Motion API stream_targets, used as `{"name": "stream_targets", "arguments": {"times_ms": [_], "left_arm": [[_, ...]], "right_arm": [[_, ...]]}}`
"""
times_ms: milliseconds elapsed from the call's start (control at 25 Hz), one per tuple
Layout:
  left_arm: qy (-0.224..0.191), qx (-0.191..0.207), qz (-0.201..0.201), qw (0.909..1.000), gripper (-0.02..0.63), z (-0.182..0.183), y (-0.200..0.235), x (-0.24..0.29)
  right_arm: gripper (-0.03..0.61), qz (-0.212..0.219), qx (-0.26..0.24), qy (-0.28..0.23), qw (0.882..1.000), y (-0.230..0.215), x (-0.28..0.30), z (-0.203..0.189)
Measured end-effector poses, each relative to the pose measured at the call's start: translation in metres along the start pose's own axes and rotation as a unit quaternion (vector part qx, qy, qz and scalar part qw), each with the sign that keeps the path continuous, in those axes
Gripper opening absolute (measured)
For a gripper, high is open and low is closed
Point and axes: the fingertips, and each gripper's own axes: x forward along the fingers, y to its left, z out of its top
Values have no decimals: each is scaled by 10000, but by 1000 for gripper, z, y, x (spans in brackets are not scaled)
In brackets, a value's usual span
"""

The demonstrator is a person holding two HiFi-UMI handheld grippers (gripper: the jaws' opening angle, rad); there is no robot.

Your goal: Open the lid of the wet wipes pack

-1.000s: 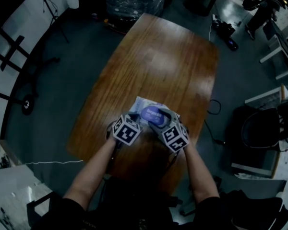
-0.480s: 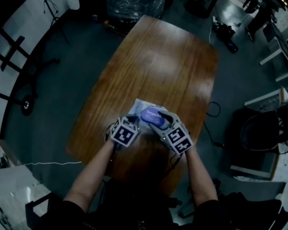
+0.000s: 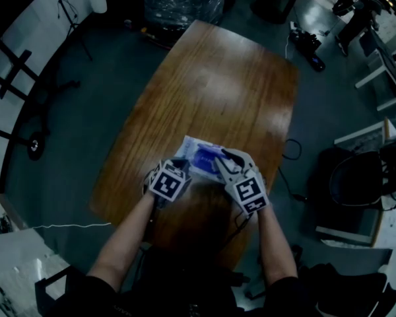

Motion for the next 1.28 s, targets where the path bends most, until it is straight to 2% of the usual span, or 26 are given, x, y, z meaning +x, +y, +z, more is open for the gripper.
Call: {"name": "stream_targets", "arguments": {"times_ms": [200, 480, 880, 1040, 1280], "left_arm": [[11, -20, -26, 10000, 6, -2, -3, 1], [-4, -15, -42, 10000, 6, -2, -4, 0], [70, -112, 82, 9999, 5, -10, 4, 1], [-37, -101, 93, 9999, 5, -7, 5, -4], [-390, -91, 342, 9986, 5, 4, 8, -21]], "right_arm": [[101, -358, 160, -258, 9989, -17, 4, 2], [103, -996, 203, -324, 9943, -40, 13, 1], [127, -1349, 502, -480, 9884, -61, 23, -10], [130, -1420, 625, -523, 9865, -62, 22, -8], [130, -1804, 794, -851, 9767, -75, 1, 5]]}}
